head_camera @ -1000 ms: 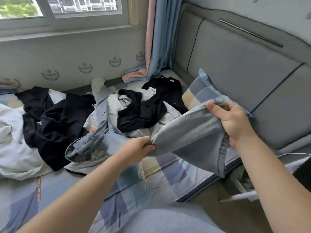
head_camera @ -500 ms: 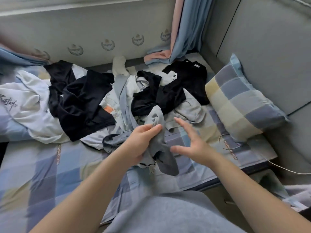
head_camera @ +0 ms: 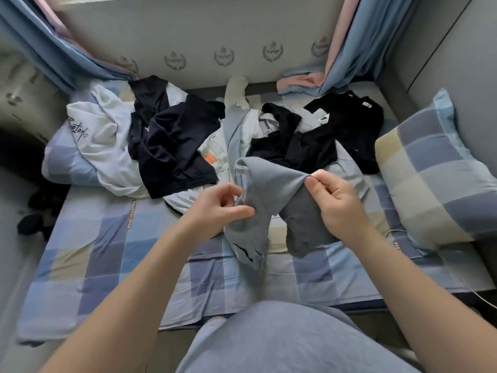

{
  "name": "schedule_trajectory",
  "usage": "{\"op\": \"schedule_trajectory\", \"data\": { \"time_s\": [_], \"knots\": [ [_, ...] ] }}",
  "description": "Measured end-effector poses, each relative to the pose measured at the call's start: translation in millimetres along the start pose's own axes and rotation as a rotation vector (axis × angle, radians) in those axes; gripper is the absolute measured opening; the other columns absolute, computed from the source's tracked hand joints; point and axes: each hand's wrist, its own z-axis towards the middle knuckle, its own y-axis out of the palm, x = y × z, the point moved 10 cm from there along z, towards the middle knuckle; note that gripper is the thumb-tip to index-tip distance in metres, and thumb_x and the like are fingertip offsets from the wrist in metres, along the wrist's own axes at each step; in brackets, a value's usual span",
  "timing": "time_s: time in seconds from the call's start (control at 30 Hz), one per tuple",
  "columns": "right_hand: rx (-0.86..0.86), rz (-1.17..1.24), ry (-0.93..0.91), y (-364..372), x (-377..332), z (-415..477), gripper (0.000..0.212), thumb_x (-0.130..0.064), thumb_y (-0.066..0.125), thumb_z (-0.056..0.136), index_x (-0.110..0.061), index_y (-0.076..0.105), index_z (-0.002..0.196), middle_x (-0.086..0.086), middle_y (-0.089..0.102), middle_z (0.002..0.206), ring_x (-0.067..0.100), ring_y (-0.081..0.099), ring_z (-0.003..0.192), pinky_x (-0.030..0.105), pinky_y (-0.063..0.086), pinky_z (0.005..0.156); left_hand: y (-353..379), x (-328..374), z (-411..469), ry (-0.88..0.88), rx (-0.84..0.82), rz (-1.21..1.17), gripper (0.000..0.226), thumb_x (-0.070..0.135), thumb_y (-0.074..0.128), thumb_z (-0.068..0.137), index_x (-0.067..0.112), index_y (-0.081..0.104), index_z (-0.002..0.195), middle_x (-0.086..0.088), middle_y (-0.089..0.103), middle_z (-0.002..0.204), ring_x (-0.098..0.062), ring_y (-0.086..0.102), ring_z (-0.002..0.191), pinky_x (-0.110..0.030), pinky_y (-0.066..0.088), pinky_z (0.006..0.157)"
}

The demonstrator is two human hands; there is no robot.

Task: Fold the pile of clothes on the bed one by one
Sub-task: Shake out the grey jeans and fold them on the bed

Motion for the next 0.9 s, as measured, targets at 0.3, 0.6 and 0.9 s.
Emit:
{"op": "schedule_trajectory", "data": {
  "time_s": [0.3, 0.6, 0.9],
  "knots": [
    [0.190, -0.044, 0.023, -60, -5, -6, 0.035, -0.038, 0.055, 0.099, -0.011, 0.060, 0.077, 0.016, 0.050, 0.070, 0.010, 0.047, 0.066, 0.022, 0.040, 0.059, 85, -12, 14, 0.034, -0.058, 0.139, 0.007, 0.032, 0.062, 0.096, 0.028, 0.066, 0.099, 0.013, 0.066, 0.100, -0.009, 0.061, 0.097, -0.032, 0.046, 0.087],
    [0.376, -0.251, 0.127, -118, 22, -23, 0.023, -0.024, 0.059, 0.102, -0.008, 0.062, 0.085, 0.003, 0.058, 0.074, 0.008, 0.050, 0.067, 0.020, 0.041, 0.063, 72, 23, 11, 0.048, 0.056, 0.008, 0.033, 0.032, 0.051, 0.101, 0.000, 0.058, 0.096, -0.015, 0.055, 0.078, -0.017, 0.051, 0.071, -0.035, 0.040, 0.067],
    [-0.068, -0.262, 0.259, -14, 29, -60, 0.047, -0.075, 0.054, 0.080, -0.030, 0.066, 0.088, -0.013, 0.071, 0.081, 0.003, 0.065, 0.075, 0.029, 0.054, 0.070, 71, 26, 9, -0.210, 0.163, -0.515, 0.030, 0.024, 0.051, 0.105, -0.004, 0.060, 0.100, -0.020, 0.068, 0.095, -0.031, 0.066, 0.090, -0.042, 0.053, 0.081]
  ]
}}
